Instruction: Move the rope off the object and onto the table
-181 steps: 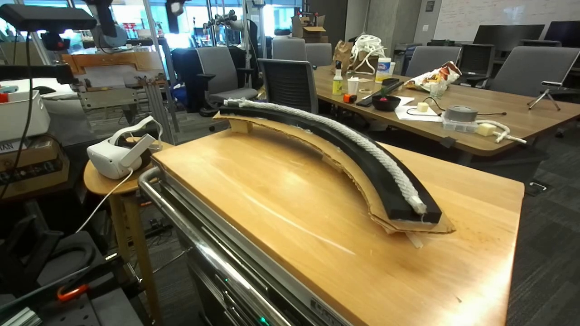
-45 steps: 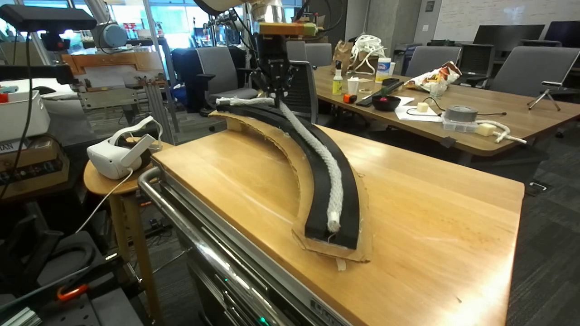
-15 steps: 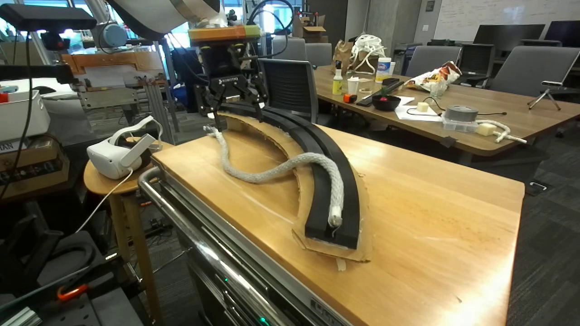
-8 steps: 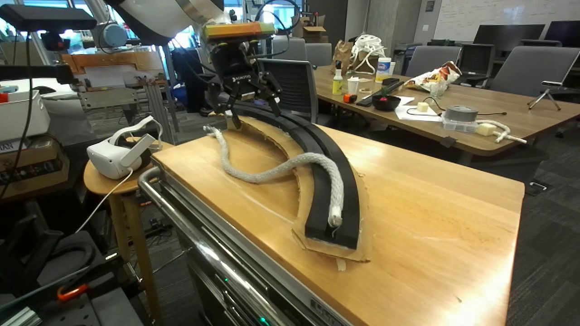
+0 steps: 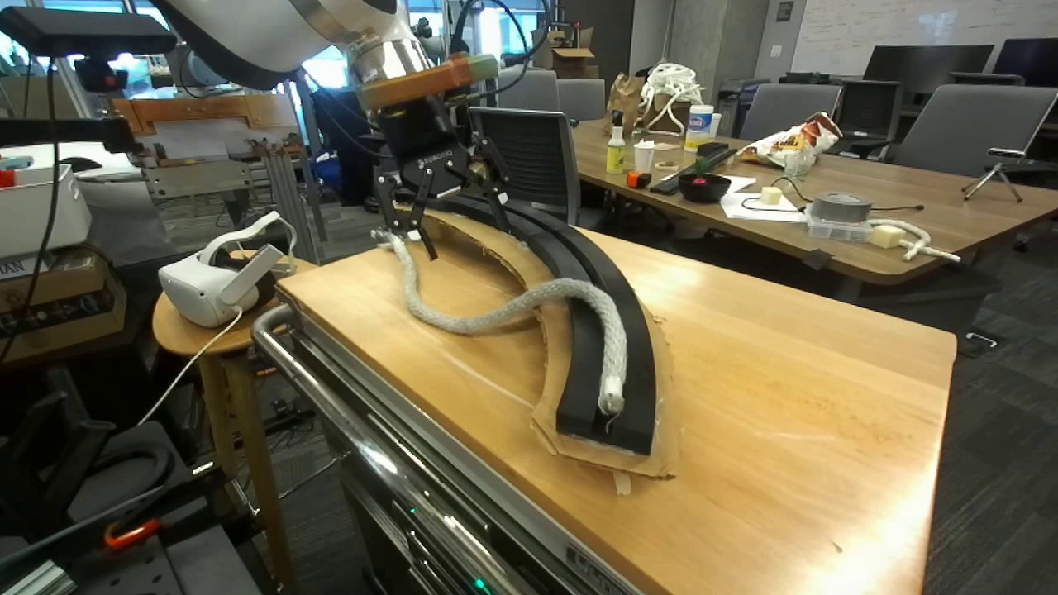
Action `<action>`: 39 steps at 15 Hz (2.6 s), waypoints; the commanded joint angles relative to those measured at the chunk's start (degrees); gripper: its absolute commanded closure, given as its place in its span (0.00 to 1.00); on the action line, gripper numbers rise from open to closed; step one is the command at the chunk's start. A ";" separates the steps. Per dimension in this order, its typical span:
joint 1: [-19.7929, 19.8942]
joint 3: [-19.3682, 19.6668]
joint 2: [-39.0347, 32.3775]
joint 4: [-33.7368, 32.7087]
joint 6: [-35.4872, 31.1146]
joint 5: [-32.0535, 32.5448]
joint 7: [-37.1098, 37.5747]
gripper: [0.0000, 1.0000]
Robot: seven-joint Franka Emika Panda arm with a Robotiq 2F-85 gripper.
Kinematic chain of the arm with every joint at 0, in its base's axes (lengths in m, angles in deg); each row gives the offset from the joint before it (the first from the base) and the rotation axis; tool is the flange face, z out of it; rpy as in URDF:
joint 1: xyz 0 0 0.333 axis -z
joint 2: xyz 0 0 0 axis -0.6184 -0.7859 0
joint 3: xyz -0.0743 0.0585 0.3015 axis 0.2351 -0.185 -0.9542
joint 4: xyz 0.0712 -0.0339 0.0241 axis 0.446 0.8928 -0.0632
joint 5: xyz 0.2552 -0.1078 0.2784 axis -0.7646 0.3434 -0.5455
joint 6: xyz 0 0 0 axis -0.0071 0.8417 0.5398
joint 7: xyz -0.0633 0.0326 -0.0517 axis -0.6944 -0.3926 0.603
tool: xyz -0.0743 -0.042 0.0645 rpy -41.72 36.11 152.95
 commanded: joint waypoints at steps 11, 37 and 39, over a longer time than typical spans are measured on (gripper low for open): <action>0.71 3.24 12.13 16.99 -9.54 7.65 4.87 0.00; -5.42 21.01 33.87 22.35 -16.67 -23.15 -27.43 0.00; -0.85 17.62 29.95 21.01 -14.77 -17.93 -24.94 0.00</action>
